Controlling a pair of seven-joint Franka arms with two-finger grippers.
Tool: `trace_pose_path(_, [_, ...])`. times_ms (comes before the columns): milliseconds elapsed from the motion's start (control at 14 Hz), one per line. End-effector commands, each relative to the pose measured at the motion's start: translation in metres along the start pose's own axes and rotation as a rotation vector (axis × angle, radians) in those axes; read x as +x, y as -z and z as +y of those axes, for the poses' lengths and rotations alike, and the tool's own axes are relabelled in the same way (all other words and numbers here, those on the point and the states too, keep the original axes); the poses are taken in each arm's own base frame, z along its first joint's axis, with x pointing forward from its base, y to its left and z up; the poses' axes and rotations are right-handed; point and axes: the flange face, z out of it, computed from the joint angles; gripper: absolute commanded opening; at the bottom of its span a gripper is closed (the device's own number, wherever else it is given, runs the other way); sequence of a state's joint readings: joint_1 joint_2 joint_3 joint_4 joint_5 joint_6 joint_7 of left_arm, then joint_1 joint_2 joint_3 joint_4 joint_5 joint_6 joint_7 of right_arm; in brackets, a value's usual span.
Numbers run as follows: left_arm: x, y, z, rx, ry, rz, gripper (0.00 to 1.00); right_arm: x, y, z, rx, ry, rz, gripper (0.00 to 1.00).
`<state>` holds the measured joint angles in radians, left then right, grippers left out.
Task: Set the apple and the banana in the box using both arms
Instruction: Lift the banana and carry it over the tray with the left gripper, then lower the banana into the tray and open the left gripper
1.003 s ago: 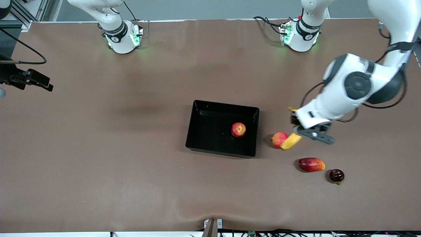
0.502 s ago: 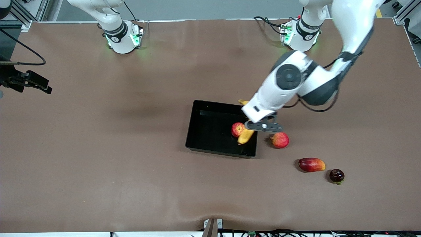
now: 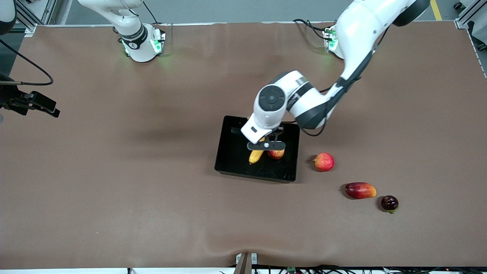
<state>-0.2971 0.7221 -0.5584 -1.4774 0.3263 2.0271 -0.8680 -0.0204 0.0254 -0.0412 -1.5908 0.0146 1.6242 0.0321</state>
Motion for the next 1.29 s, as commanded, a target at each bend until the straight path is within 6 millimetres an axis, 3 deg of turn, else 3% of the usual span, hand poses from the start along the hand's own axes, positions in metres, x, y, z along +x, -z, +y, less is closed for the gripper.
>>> trace_pose_path(0, [0.0, -0.022, 0.02, 0.009, -0.005, 0.015, 0.0, 0.002, 0.003, -0.001, 0.001, -0.004, 0.001, 1.0])
trace_pose_path(287, [0.007, -0.048, 0.042, -0.015, 0.046, 0.052, 0.0, 0.001, 0.003, -0.009, -0.001, 0.01, -0.005, 1.0])
trace_pose_path(717, [0.004, -0.082, 0.052, -0.044, 0.061, 0.054, 0.03, -0.001, 0.003, -0.012, 0.0, 0.013, -0.011, 1.0])
trace_pose_path(788, [0.007, -0.086, 0.05, -0.044, 0.063, 0.058, 0.61, -0.001, 0.002, -0.014, 0.0, 0.017, -0.013, 1.0])
trace_pose_path(860, [0.011, -0.085, 0.046, -0.038, 0.063, 0.066, 1.0, -0.001, 0.002, -0.016, 0.0, 0.02, -0.016, 1.0])
trace_pose_path(1075, [0.028, -0.059, 0.028, -0.023, 0.086, 0.109, 1.0, -0.006, -0.001, -0.023, -0.002, 0.032, -0.048, 1.0])
trace_pose_path(1218, [0.046, -0.017, 0.007, -0.025, 0.097, 0.171, 1.0, -0.006, -0.001, -0.023, 0.0, 0.034, -0.049, 1.0])
